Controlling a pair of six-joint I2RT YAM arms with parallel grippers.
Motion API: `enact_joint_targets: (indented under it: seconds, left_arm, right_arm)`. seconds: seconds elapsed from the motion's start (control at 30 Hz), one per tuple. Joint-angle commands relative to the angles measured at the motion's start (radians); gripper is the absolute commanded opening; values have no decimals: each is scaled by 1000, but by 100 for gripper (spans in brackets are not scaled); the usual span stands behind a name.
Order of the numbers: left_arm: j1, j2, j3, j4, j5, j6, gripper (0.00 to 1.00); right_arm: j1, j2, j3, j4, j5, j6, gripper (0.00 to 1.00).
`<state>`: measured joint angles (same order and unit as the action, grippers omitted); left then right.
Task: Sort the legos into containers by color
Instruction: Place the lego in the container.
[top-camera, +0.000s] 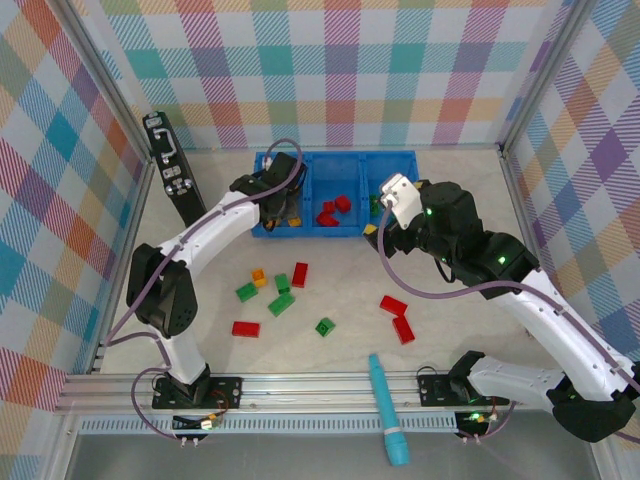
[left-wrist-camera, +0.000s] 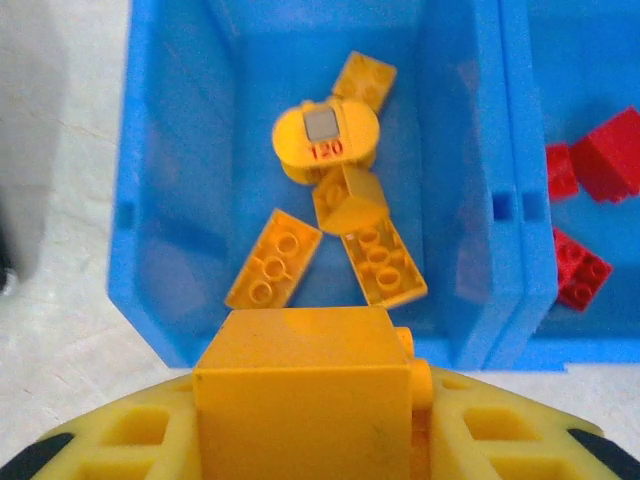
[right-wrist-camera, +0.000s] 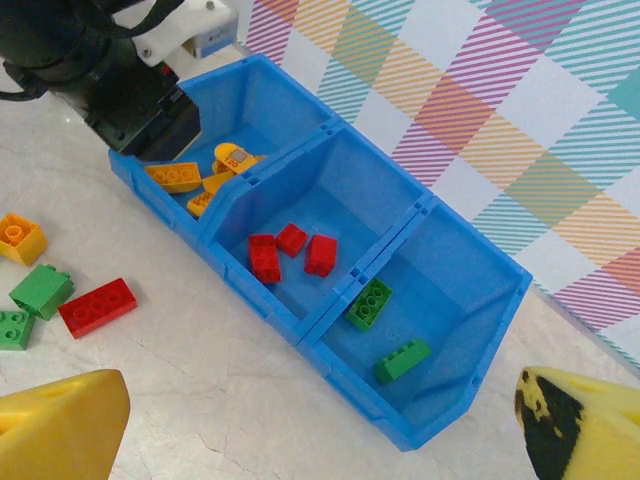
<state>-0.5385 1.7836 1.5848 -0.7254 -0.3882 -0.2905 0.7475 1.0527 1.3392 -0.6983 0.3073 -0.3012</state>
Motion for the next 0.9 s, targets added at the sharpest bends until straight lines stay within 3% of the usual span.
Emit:
enact_joint_targets:
  seconds: [0.0,0.27,0.67,0.87]
  left_arm:
    - [14,41,48,30,-90,20,35]
    - [79,141,89,112,-16,-13,36]
    - [97,285,116,129,84,-57,40]
    - [97,289,114,115,101,-58,49]
  right_arm:
    - [7,1,5,-4,18,-12,99]
    - [7,-2,-17,16,30,-37,99]
    - [7,12,-41,50,39,-59,99]
    - [7,7,-54,62,40,-64,99]
